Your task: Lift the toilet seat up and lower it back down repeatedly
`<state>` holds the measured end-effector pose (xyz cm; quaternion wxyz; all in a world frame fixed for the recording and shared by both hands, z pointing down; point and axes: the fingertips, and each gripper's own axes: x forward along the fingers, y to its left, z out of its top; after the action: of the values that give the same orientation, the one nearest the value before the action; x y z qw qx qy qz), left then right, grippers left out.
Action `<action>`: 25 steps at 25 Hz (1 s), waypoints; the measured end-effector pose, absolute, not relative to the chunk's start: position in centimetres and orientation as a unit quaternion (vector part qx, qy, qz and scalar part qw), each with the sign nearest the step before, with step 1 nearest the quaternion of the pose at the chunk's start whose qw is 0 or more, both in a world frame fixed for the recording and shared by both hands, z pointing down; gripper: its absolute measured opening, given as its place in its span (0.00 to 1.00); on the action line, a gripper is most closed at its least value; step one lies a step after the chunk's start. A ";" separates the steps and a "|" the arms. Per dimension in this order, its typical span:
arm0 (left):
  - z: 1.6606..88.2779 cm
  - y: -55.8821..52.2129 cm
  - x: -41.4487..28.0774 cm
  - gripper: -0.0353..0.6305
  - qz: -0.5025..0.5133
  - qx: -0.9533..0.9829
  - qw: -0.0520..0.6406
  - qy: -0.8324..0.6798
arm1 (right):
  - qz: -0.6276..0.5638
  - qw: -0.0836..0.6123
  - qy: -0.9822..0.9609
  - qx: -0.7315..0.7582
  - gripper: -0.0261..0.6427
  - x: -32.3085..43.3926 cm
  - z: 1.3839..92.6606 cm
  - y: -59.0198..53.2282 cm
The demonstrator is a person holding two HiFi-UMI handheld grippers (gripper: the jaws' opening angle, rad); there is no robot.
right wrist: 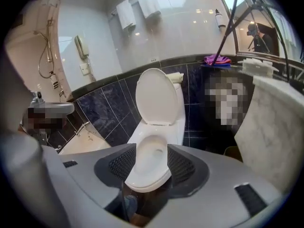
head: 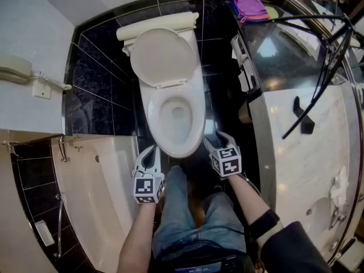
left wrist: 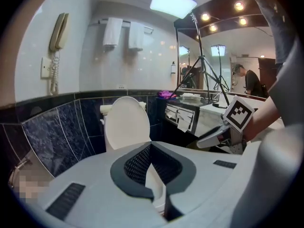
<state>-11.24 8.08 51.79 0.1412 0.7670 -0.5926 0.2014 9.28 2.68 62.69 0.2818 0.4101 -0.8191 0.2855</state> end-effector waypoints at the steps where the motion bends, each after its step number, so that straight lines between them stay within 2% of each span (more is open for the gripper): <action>1: 53.6 8.0 -11.3 0.04 0.202 0.767 0.142 -0.592 | 0.293 0.282 -0.817 0.409 0.38 9.4 64.8 2.7; 6: 61.7 8.2 -11.7 0.04 0.208 0.763 0.150 -0.593 | 0.374 0.260 -0.791 0.409 0.38 10.0 75.0 3.3; 13: 68.6 8.1 -12.5 0.04 0.216 0.762 0.147 -0.593 | 0.512 0.173 -0.746 0.390 0.37 9.1 85.7 3.4; 22: 72.1 7.0 -13.2 0.04 0.214 0.764 0.147 -0.591 | 0.588 0.143 -0.697 0.384 0.37 7.0 92.0 3.8; 25: 72.2 6.7 -13.1 0.04 0.201 0.757 0.173 -0.598 | 0.603 0.137 -0.688 0.380 0.37 6.0 92.9 3.6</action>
<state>-13.11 6.66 72.15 0.1725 0.7568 -0.5975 0.2012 6.01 3.63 92.87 0.1374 0.3803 -0.6878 0.6028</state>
